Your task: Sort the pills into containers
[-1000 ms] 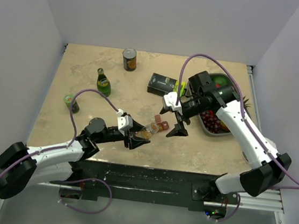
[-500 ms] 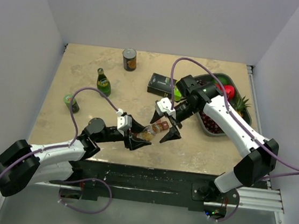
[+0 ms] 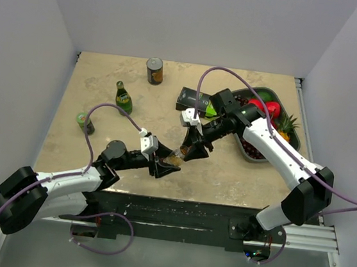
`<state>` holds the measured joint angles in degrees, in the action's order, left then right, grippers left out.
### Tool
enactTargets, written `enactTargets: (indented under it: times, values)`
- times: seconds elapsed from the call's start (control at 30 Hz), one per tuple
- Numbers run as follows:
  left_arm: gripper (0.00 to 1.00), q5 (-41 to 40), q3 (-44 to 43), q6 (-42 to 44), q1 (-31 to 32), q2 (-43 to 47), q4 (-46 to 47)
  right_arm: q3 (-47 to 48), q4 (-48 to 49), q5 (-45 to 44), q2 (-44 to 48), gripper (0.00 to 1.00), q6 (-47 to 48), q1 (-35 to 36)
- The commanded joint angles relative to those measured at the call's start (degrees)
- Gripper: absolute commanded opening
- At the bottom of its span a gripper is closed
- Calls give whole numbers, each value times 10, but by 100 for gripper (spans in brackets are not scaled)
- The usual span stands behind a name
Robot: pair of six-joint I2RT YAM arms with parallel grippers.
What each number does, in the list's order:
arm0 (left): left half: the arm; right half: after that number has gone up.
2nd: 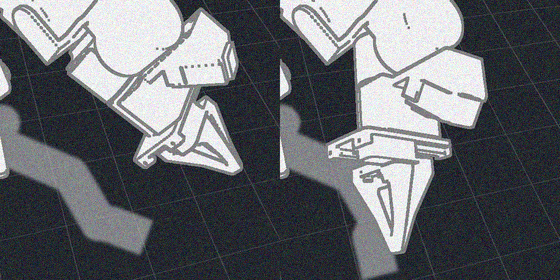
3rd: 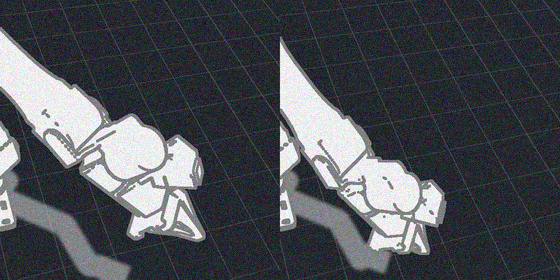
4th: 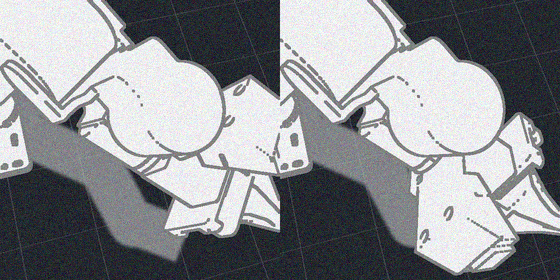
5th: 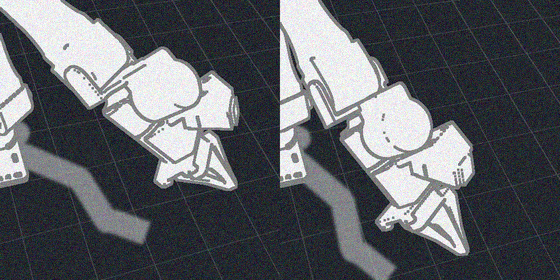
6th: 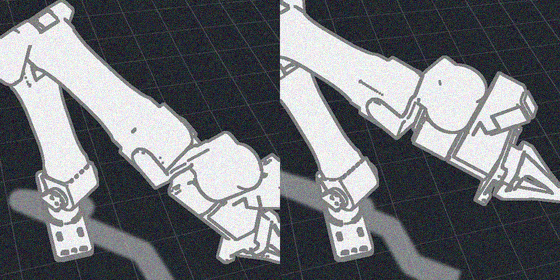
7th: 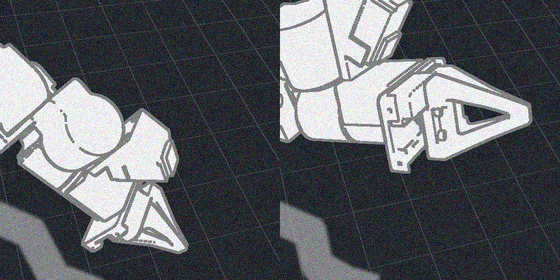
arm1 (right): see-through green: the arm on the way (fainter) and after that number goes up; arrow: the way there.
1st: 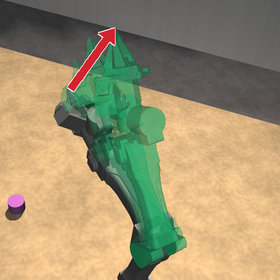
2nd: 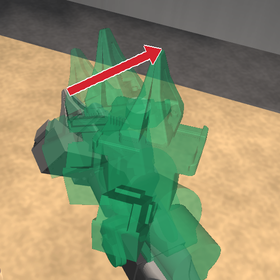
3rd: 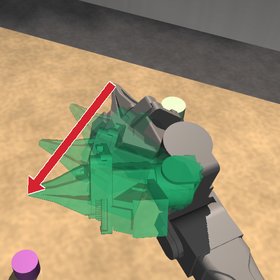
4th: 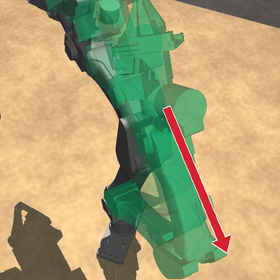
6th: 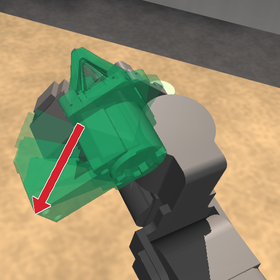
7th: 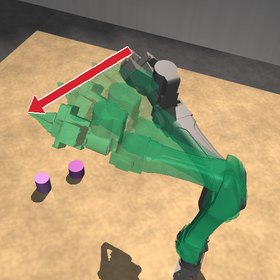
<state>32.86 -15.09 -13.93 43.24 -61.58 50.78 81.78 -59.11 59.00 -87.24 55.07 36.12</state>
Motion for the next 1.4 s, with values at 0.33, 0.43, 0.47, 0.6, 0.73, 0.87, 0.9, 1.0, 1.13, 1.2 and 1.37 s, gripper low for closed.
enactTargets:
  times: [0.33, 0.43, 0.47, 0.6, 0.73, 0.87, 0.9, 1.0, 1.13, 1.2, 1.37]
  values:
    - [0, -192, 6, 24, 4, 9, 58, -58, 285, -130, -6, 53, -466, 21]
    - [0, -168, 28, 43, 3, 15, 70, -29, 242, -106, 7, 92, -396, 13]
    - [0, -156, 31, 44, 3, 16, 67, -14, 229, -103, 11, 99, -375, 9]
    - [0, -124, 48, 48, 4, 37, 67, 22, 135, -74, 30, 99, -244, -39]
    - [0, -83, 49, 47, 3, 43, 72, 36, 29, -67, 44, 99, -69, -48]
    - [0, -12, 38, 37, 3, 28, 92, 45, -49, -34, 38, 99, 86, -49]
    - [0, -3, 37, 31, 3, 21, 97, 51, -70, -20, 33, 99, 120, -48]
    - [0, 17, 33, 17, 3, 14, 106, 78, -144, 24, 8, 99, 211, -34]
    - [0, 21, 32, 13, 5, 10, 107, 82, -161, 31, -9, 95, 233, -1]
    - [0, 24, 31, 11, 4, 6, 108, 77, -156, 32, -14, 90, 226, 10]
    - [0, 27, 31, 0, 4, 1, 124, 64, -108, 16, -15, 76, 167, 24]
